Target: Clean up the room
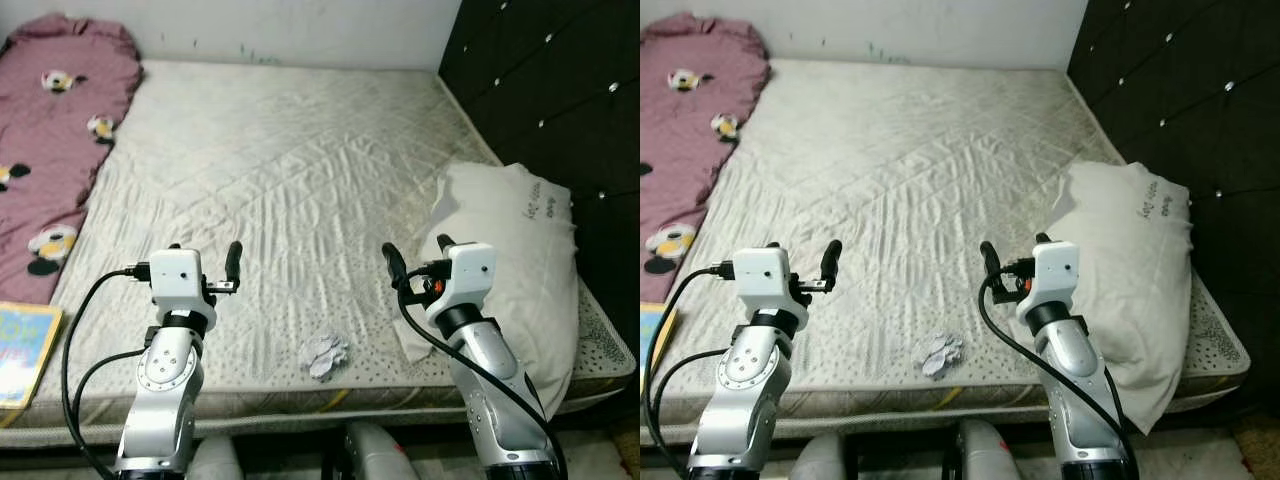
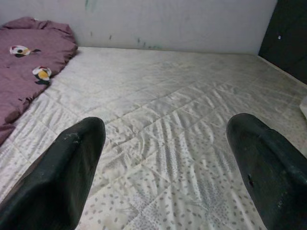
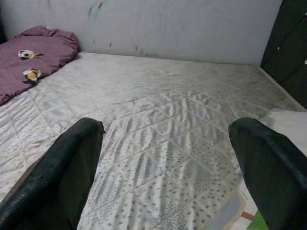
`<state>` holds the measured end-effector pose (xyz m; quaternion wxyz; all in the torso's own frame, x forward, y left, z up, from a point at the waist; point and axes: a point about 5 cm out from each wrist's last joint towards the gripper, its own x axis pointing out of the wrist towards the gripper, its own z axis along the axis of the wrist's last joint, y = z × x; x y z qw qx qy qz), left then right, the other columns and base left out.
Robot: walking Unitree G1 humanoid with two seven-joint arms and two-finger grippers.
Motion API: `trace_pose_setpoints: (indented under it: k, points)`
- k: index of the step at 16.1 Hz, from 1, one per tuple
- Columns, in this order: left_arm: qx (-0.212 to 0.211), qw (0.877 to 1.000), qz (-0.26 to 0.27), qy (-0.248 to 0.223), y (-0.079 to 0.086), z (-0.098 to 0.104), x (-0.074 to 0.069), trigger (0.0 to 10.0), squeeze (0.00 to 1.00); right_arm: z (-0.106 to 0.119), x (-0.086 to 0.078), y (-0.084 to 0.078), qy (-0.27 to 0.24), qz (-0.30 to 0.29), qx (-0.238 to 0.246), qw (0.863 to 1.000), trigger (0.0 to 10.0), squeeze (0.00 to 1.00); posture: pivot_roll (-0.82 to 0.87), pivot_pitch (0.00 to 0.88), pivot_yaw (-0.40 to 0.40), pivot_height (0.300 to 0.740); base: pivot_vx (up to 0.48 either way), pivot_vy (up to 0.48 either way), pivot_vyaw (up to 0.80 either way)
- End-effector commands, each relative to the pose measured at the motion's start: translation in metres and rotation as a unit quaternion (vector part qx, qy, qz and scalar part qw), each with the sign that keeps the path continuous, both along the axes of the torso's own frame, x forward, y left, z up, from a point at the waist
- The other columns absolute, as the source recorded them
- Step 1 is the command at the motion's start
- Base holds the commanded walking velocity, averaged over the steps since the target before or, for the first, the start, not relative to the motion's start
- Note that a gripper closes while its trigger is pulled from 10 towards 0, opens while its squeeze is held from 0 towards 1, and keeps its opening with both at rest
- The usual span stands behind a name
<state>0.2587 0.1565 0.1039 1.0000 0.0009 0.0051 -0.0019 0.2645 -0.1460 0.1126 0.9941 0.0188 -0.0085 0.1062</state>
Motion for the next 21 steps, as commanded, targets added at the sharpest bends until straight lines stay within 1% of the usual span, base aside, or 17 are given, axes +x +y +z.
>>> trace_pose_setpoints:
  k: [1,5,7,9,14,17,18,20,21]
  points:
    - [-0.002,1.000,0.003,0.002,0.000,0.000,0.000,10.0,0.00,0.004,0.000,-0.002,-0.002,0.001,0.002,1.000,10.0,0.00,0.00,0.048,-0.077,0.664,0.000,0.000,0.00]
    - [0.001,1.000,0.006,0.002,0.001,0.000,0.000,10.0,0.00,0.003,0.000,-0.001,0.000,0.003,0.004,1.000,10.0,0.00,0.00,0.047,-0.077,0.619,0.000,0.000,0.00]
    - [0.016,1.000,0.022,0.003,0.004,0.000,0.001,10.0,0.00,0.003,0.002,0.000,-0.004,0.004,0.004,1.000,10.0,0.00,0.01,0.048,-0.077,0.594,0.000,0.000,0.00]
    - [0.025,0.999,0.033,-0.003,0.008,0.002,0.003,10.0,0.00,0.002,0.004,0.001,0.001,0.004,0.000,1.000,10.0,0.00,0.01,0.049,-0.078,0.594,0.000,0.000,0.00]
    - [0.030,0.999,0.042,-0.006,0.010,0.005,0.005,10.0,0.00,-0.001,0.007,0.005,0.006,0.014,-0.003,1.000,10.0,0.00,0.03,0.056,-0.075,0.594,0.000,0.000,0.00]
    - [0.042,0.998,0.051,-0.014,0.017,0.014,0.007,10.0,0.00,0.004,0.012,0.010,-0.002,0.031,-0.005,1.000,10.0,0.00,0.03,0.094,-0.070,0.594,0.000,0.000,0.00]
    - [0.047,0.997,0.054,-0.016,0.019,0.017,0.007,10.0,0.00,0.007,0.013,0.012,-0.011,0.039,-0.011,0.999,10.0,0.00,0.03,0.097,-0.070,0.594,0.000,0.000,0.00]
    - [0.049,0.997,0.058,-0.012,0.022,0.016,0.004,10.0,0.00,0.009,0.015,0.013,-0.012,0.040,-0.011,0.999,10.0,0.00,0.03,0.110,-0.075,0.594,0.000,0.000,0.00]
    - [0.051,0.997,0.058,0.001,0.021,0.008,-0.003,10.0,0.00,0.005,0.015,0.016,-0.003,0.049,-0.012,0.999,10.0,0.00,0.03,0.115,-0.075,0.594,0.000,0.000,0.00]
